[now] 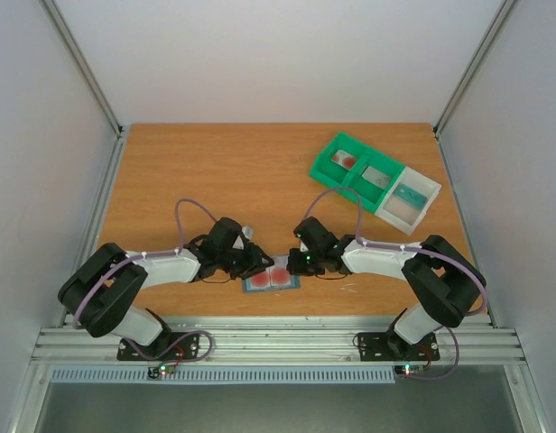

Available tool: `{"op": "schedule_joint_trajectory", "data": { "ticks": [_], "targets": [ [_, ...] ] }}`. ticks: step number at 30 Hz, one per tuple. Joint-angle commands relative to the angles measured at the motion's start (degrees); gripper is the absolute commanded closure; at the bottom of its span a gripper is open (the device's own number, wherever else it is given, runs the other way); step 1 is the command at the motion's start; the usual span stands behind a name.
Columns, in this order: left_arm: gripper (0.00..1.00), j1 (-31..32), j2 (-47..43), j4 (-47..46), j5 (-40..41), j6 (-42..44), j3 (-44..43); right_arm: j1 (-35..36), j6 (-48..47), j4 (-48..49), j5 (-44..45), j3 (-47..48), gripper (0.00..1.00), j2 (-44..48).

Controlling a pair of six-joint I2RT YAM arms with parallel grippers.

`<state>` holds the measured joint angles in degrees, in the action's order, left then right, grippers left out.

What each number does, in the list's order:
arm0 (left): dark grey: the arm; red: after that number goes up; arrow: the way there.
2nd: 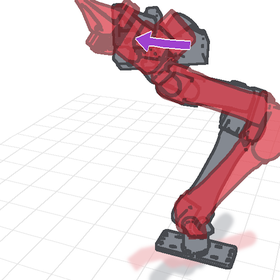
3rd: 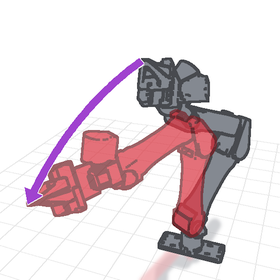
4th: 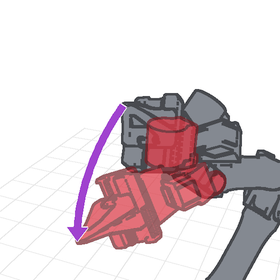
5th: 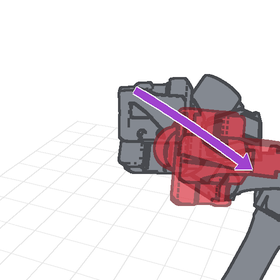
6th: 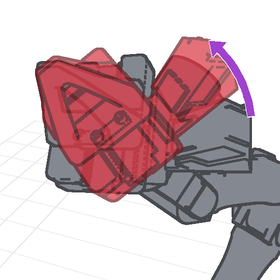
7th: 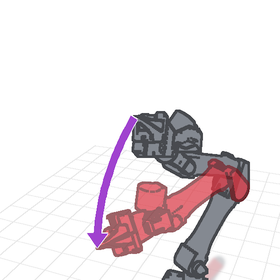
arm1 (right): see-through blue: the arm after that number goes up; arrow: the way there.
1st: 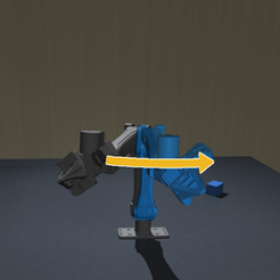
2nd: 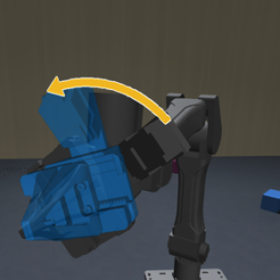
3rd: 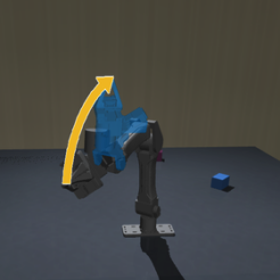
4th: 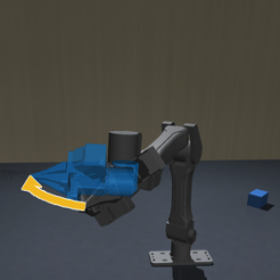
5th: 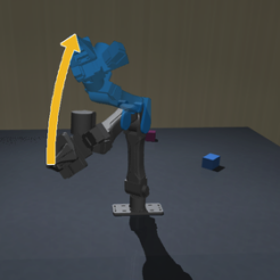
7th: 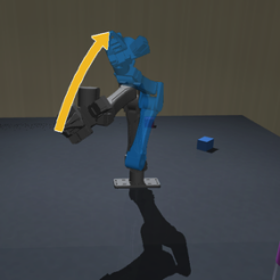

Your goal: Take the credit cards out of the card holder

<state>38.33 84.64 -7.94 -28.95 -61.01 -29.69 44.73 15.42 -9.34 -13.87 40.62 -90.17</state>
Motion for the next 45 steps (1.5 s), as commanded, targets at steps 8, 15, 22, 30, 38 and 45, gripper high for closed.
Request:
{"op": "schedule_joint_trajectory", "data": {
  "ticks": [8,15,22,30,38,45],
  "targets": [
    [0.62,0.22,2.91,-1.46,1.01,1.1,1.24,0.45,-1.17,-7.54,-1.66,0.29,0.97,0.67],
    [0.62,0.19,4.56,-7.8,-1.28,-1.58,3.13,0.45,-1.18,-6.74,-2.69,-0.12,0.99,-2.48],
    [0.69,0.23,4.86,-8.55,-2.03,-1.81,2.89,0.45,-1.23,-6.98,-2.29,-0.28,0.99,-2.12],
    [0.99,0.11,4.44,-7.81,-2.63,-1.09,2.15,0.45,-0.64,-5.53,-2.37,-1.25,0.99,-2.14],
    [1.0,-0.17,4.03,-6.24,-1.97,0.08,1.99,0.36,-0.26,-5.51,-0.82,-1.99,0.99,-1.49],
    [1.0,-0.71,-0.5,-1.5,-0.29,1.24,2.32,-0.07,-0.56,-5.25,-1.05,-2.4,0.99,-1.47]
  ]
}}
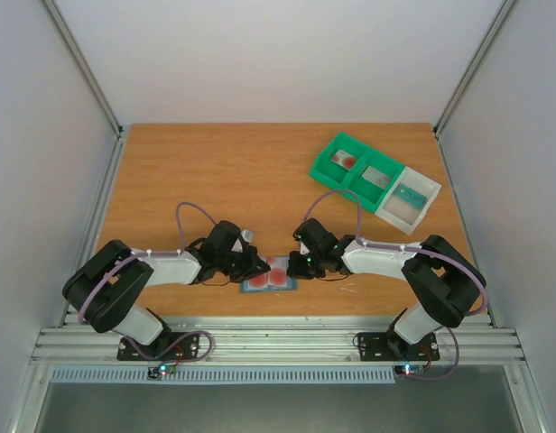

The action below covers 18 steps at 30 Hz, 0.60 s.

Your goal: Take the credit cards out of the card holder

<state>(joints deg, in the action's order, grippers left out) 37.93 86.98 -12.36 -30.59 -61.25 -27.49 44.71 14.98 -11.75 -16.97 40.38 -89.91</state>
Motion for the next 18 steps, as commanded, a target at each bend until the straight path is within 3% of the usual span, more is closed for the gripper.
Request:
{"op": "schedule_joint_trajectory", "data": {
  "ticks": [1,12,18],
  "targets": [
    [1.0,-0.34,-3.6,3.26,1.51,1.55,0.26,-0.08,-0.16,-2.83,2.06,-2.06,0.99,-1.84],
    [1.0,-0.9,-10.07,8.53,3.84,1.97,1.29,-0.24,-0.11,-3.09,2.65,-1.97,0.99,-1.38],
    [1.0,-1.27,-13.87,16.42,7.69,3.77,-0.26,-0.28,0.22,-3.28,2.72,-1.85,0.98,-1.09]
  ]
}}
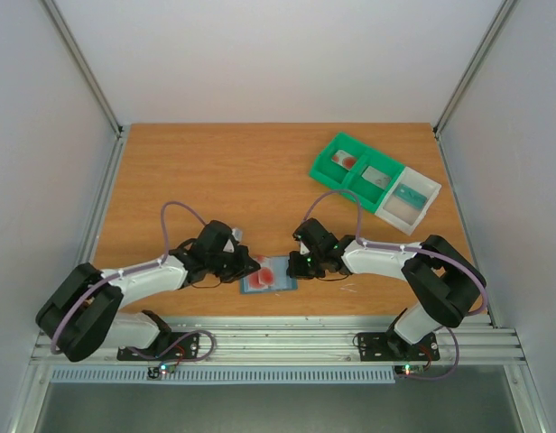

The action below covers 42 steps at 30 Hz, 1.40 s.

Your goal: Take the credit cards out of the card holder

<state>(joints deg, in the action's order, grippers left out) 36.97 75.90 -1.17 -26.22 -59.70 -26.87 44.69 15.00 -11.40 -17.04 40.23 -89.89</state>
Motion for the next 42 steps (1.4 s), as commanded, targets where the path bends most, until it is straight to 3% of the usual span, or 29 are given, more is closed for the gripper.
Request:
{"op": "schedule_joint_trajectory", "data": {
  "ticks": [1,9,15,22,31,37,42],
  "targets": [
    [1.0,-0.33,-3.3,5.83,3.74,2.51,-1.08,-0.24,0.16,-3.75,2.85,-1.54,0.98,-0.85],
    [1.0,-0.41,-6.82,6.78,4.08,2.76,-1.78,-0.23,1.37,-2.28,0.96,-0.93,0.92,5.11],
    [1.0,-0.42,-11.82,9.21,6.18,2.43,-2.71,-0.44,4.84,-0.11,-2.92,-2.0,0.8,14.12],
    [1.0,-0.45,-18.91,5.38,6.86,0.23,-1.6,-1.09,12.61,7.27,-9.88,-3.88,0.59,17.45],
    [1.0,-0.43,-26.75,-7.16,6.78,-5.97,3.23,-1.09,17.72,11.15,-9.69,-3.76,0.3,20.18],
    [1.0,-0.49,-26.41,-12.24,4.72,-7.84,3.75,-1.13,20.44,17.28,-12.94,-3.5,0.34,19.9],
    [1.0,-0.46,-25.47,-16.19,3.72,-9.05,4.99,-1.09,22.83,23.66,-15.33,-4.93,0.56,19.55]
  ]
}}
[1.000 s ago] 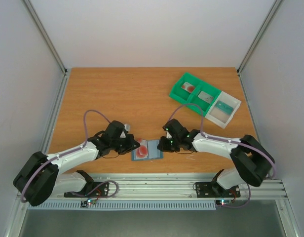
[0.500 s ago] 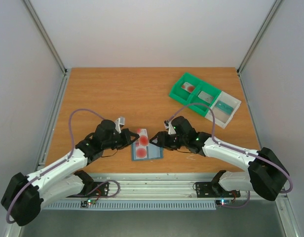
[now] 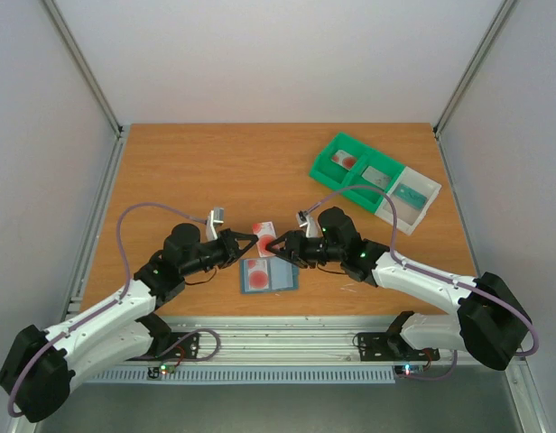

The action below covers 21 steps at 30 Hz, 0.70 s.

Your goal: Take the credit cards out of the card holder

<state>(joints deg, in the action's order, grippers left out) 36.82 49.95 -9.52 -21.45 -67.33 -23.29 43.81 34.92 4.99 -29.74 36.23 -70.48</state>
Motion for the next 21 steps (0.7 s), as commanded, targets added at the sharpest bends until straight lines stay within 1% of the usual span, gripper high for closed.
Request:
{"op": "schedule_joint_trajectory", "data": {
  "ticks": [1,2,4,7,8,9,10,11,14,17,18,21],
  "targets": [
    [1.0,-0.27,0.56,-8.25,-1.05,-1.6,1.52,-0.26,3.1,8.13,-2.81,-1.35,0.62,0.26],
    [1.0,-0.27,0.65,-8.67,-1.12,-1.82,1.76,-0.22,3.1,8.9,-2.86,-1.77,0.69,0.39],
    [1.0,-0.26,0.66,-9.73,-1.13,-2.07,2.37,-0.22,2.61,9.7,-3.15,-2.26,0.8,0.55],
    [1.0,-0.26,0.99,-12.5,-1.94,-2.9,3.37,-0.67,1.96,9.99,-3.92,-2.68,0.95,0.74],
    [1.0,-0.3,1.24,-13.27,-2.58,-3.09,3.54,-0.8,1.75,10.47,-4.12,-2.99,0.98,1.11],
    [1.0,-0.31,1.42,-14.0,-3.39,-3.27,3.59,-0.98,1.35,10.85,-4.29,-3.28,0.99,1.83],
    [0.97,-0.31,1.58,-14.44,-4.16,-3.36,3.53,-1.2,0.68,10.91,-4.59,-3.45,0.99,2.38],
    [0.91,-0.27,1.63,-14.56,-4.92,-3.41,3.39,-1.37,-0.26,10.75,-5.18,-3.52,0.99,2.97],
    [0.66,-0.62,1.52,-13.1,-9.95,-1.2,1.56,-3.42,-4.46,8.11,-9.34,-1.94,0.99,4.43],
    [0.53,-1.56,1.13,-4.88,-16.4,4.22,-2.93,-6.72,-7.0,5.44,-16.9,0.62,0.99,5.98],
    [0.5,-1.78,0.74,-1.63,-17.6,6.48,-4.58,-7.46,-8.1,4.13,-19.12,1.81,0.99,6.22],
    [0.42,-2.84,-1.52,7.48,-18.97,12.48,-8.85,-7.78,-13.55,-3.81,-24.67,6.68,0.99,5.99]
  ]
}}
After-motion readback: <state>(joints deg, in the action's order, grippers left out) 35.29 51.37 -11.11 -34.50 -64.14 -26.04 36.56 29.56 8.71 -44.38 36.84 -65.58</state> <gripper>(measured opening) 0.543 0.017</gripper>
